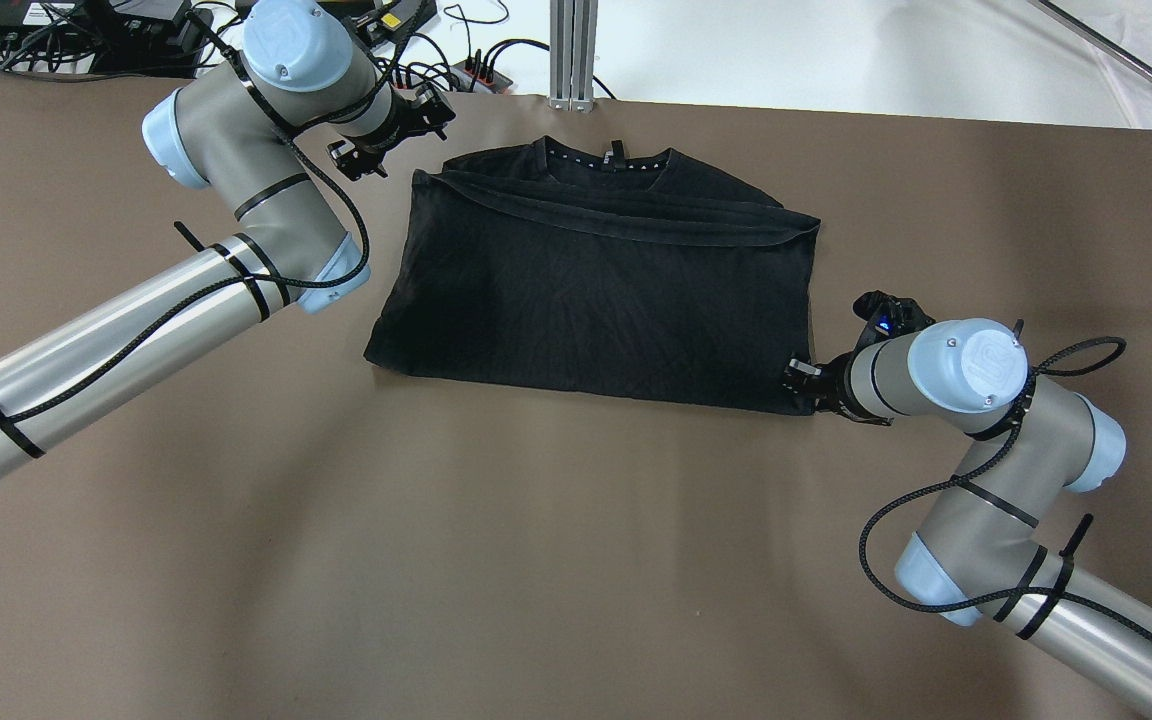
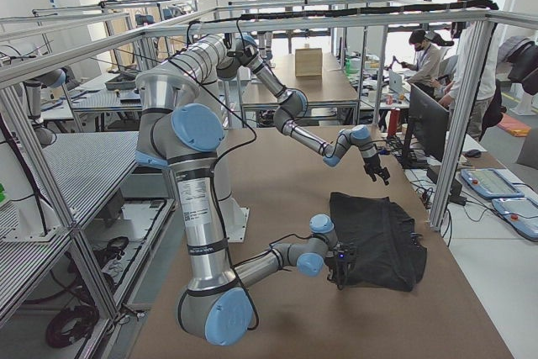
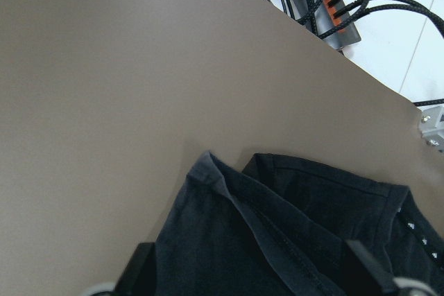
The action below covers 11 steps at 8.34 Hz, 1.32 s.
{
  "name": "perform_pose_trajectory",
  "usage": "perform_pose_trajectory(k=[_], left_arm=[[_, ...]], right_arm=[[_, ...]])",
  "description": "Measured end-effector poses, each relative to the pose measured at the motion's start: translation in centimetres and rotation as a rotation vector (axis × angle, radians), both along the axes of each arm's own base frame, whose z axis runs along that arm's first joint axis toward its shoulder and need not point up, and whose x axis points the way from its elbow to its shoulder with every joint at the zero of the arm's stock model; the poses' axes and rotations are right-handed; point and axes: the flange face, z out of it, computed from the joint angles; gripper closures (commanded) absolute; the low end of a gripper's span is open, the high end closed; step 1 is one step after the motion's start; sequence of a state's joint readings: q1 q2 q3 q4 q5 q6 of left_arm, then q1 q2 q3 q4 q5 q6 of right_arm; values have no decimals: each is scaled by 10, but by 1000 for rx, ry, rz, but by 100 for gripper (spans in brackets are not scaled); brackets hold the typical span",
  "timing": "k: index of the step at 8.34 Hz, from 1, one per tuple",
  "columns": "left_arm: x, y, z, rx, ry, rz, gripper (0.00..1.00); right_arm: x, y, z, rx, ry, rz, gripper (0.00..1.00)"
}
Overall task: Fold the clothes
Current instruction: 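Grasp the folded corner with the right gripper and drag it toward the robot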
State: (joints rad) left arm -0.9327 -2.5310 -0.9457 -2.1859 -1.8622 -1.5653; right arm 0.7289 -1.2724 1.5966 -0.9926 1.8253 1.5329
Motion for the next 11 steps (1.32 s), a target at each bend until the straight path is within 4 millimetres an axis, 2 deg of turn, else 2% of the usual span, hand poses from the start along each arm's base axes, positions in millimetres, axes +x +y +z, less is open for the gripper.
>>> perform_pose_trajectory(k=[3,4,6,9,10,11], left_arm=[[5,2,-3,-6,8,-1,6],[8,4,-7,-9,16,-4,6],[13,6,-12,-14,25,-6,6],[13,8,-18,-12,36,-8,6],[13,9,-21,-10,40,-8,6],[13,9,-22,-9,43,-9,6]], right_arm=[[4,7,-4,-26,-24,21,100],[13,23,-7,-35,-44,20,100],[17,82,-30,-60,-104,-29,100],[-6,190,-95,-155,-261,-250,100],[-5,221,-114,-188,-308,-354,76],[-4,250,-132,-212,-348,-459,10]])
